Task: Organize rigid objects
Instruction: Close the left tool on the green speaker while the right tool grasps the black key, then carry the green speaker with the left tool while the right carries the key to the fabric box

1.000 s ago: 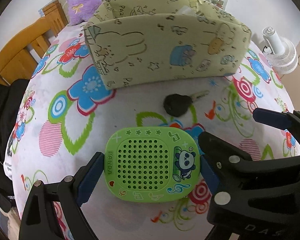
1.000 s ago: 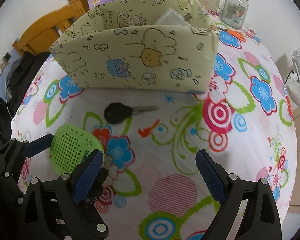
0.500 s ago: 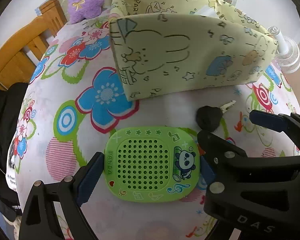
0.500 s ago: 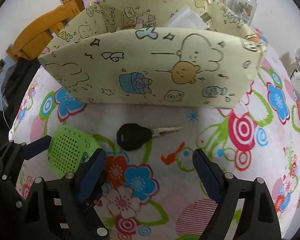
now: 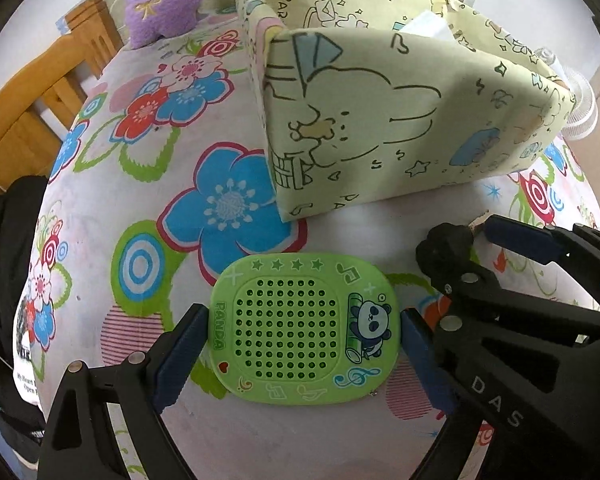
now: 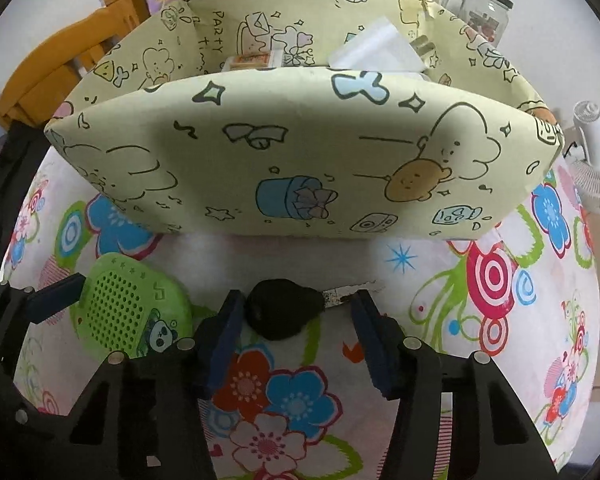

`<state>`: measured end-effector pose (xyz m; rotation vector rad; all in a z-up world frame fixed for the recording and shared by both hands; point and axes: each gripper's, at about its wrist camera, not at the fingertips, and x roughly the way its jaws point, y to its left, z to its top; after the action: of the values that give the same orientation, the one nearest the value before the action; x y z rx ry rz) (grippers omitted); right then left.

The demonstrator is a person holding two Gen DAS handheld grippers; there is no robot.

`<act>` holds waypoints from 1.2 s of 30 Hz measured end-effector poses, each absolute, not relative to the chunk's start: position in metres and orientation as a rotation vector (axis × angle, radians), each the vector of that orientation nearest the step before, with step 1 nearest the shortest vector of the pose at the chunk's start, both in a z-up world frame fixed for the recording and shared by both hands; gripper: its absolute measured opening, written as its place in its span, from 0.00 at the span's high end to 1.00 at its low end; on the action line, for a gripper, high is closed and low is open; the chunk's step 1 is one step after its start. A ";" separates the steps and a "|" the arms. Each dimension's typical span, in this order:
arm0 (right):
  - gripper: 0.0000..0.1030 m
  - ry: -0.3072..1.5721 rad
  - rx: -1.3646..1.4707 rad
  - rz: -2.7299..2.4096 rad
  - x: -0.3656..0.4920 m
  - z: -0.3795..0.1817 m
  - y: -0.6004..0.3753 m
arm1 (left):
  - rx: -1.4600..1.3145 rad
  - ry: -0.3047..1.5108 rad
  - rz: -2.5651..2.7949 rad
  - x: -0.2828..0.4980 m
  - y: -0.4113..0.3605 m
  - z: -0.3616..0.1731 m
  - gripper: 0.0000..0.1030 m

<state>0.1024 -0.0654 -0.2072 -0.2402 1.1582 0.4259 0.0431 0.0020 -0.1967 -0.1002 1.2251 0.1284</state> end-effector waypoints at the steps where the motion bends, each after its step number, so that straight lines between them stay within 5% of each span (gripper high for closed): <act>1: 0.44 1.157 -0.239 0.424 0.101 -0.207 -0.064 | -0.095 1.225 0.125 0.045 0.004 -0.197 0.08; 36: 0.44 1.066 -0.166 0.363 0.076 -0.130 -0.133 | -0.037 1.128 0.102 0.035 -0.033 -0.126 0.08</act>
<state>0.0762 -0.1326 -0.1296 -0.1656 1.0663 0.3633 0.0345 -0.0330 -0.1262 -0.0372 1.1284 0.1024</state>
